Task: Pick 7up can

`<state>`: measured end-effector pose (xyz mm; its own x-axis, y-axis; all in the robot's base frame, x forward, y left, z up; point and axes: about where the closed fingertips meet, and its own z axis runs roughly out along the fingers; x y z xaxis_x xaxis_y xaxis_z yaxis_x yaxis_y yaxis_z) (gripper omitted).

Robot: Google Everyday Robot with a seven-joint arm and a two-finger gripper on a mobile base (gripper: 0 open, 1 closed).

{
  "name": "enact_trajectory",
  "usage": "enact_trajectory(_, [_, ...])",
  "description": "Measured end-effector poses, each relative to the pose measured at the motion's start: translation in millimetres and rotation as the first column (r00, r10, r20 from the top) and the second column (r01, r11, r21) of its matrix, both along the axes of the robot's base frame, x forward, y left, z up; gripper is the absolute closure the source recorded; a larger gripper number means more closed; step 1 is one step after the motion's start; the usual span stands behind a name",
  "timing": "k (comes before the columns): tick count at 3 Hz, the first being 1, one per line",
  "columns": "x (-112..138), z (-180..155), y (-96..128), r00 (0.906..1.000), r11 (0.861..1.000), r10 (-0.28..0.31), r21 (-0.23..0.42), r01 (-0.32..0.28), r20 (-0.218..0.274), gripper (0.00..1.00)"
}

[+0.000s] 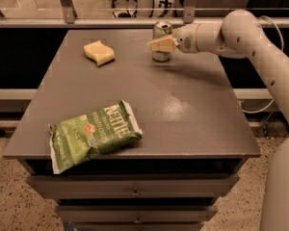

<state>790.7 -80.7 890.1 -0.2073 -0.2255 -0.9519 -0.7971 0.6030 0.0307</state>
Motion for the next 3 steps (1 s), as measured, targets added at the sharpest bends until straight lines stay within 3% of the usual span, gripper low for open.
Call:
enact_trajectory(1, [-1.7,-1.0,-1.8,1.0000,0.999,-0.005,0.050,0.004,0.009,0.60])
enact_trajectory(2, [-14.3,19.7,-6.9,0.9989,0.995,0.006,0.101,-0.011,0.046,0.84])
enact_trajectory(3, [-34.6,56.3,-10.0,0.9938,0.988,0.040,0.146,-0.055,0.104,1.00])
